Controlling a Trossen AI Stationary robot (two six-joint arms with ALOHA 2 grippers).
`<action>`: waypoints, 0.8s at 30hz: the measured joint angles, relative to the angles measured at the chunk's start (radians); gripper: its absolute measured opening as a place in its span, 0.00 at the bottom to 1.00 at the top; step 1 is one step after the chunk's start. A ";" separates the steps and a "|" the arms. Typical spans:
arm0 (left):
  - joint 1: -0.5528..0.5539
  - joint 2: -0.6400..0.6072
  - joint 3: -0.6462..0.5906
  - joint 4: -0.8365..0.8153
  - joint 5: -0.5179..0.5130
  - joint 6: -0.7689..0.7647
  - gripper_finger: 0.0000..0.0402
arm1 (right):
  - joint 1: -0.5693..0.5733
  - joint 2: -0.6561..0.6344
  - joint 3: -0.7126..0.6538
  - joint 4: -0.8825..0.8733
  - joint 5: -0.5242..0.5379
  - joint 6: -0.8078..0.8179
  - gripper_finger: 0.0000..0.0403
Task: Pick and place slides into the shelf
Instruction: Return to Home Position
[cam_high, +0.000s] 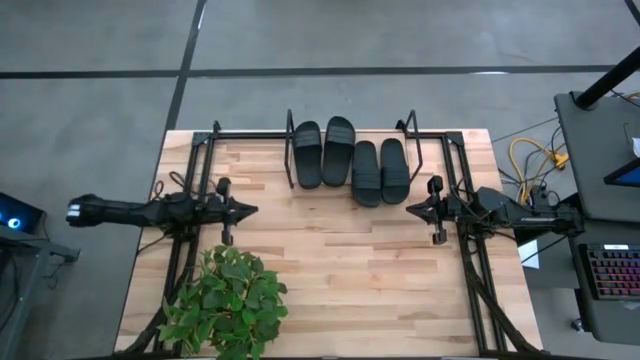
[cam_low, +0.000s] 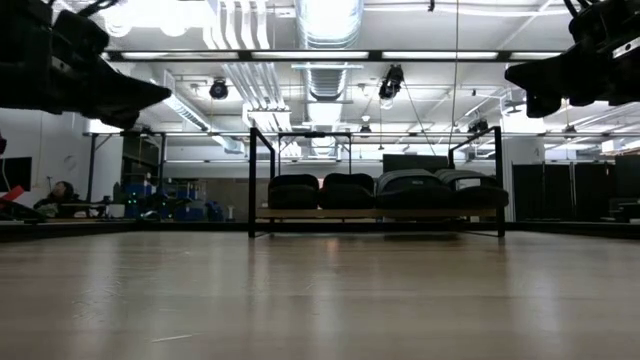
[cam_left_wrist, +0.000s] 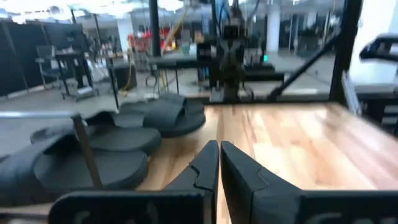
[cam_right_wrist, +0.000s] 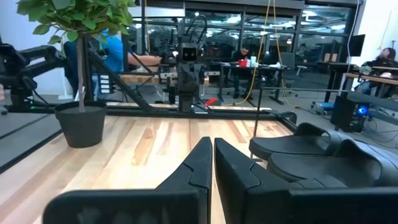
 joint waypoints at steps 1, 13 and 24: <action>0.000 -0.034 0.000 -0.028 0.001 0.000 0.00 | 0.000 0.000 0.000 0.000 0.000 0.000 0.02; -0.002 -0.151 -0.002 -0.154 0.035 -0.032 0.00 | -0.002 0.006 0.000 -0.024 0.001 -0.002 0.02; -0.002 -0.147 -0.003 -0.163 0.062 -0.048 0.00 | -0.002 0.006 -0.004 -0.062 -0.002 0.023 0.02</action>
